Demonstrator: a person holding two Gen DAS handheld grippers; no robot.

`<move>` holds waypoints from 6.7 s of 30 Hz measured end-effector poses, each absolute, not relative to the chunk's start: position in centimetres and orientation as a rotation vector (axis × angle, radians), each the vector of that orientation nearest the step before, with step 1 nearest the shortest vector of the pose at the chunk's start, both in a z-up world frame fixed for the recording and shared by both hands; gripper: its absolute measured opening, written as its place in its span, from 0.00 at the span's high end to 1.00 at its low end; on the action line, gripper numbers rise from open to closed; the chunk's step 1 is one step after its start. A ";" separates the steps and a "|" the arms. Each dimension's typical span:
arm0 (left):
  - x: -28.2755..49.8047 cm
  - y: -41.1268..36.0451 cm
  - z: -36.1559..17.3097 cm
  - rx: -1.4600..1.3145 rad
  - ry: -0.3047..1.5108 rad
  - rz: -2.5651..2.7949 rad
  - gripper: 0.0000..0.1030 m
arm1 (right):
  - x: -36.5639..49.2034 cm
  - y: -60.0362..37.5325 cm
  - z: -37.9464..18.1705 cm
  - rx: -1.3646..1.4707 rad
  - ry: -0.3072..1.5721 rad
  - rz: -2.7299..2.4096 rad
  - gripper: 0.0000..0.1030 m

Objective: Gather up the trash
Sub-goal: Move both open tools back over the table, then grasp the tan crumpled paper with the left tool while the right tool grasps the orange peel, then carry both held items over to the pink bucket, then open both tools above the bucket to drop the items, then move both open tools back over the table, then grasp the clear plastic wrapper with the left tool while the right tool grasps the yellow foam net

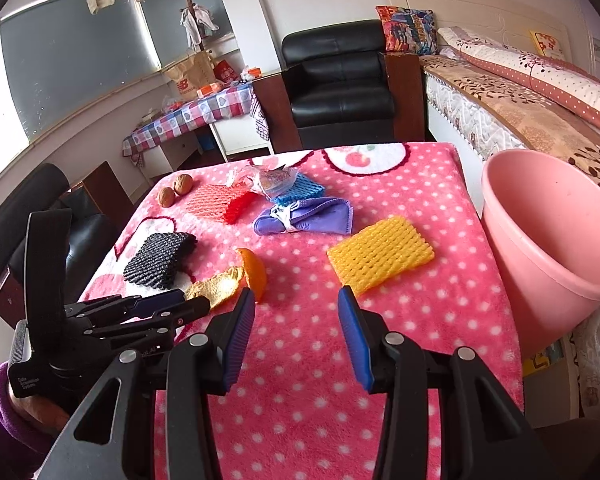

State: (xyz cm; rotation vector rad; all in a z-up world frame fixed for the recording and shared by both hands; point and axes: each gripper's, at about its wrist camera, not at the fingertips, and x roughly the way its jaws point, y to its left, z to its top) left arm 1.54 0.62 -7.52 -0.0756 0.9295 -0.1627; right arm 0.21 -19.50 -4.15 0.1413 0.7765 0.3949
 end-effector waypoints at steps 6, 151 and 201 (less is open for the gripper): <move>1.1 1.0 -7.3 -0.094 0.907 -0.161 0.83 | 1.1 -18.4 -4.7 0.139 0.816 0.420 0.58; 1.0 -18.8 0.0 -0.008 0.675 -0.460 0.64 | -0.6 -36.3 -2.8 0.368 0.671 0.082 0.64; 15.3 0.5 -4.9 -0.660 0.961 0.089 0.64 | 6.1 -25.9 -8.5 0.471 0.912 0.291 0.59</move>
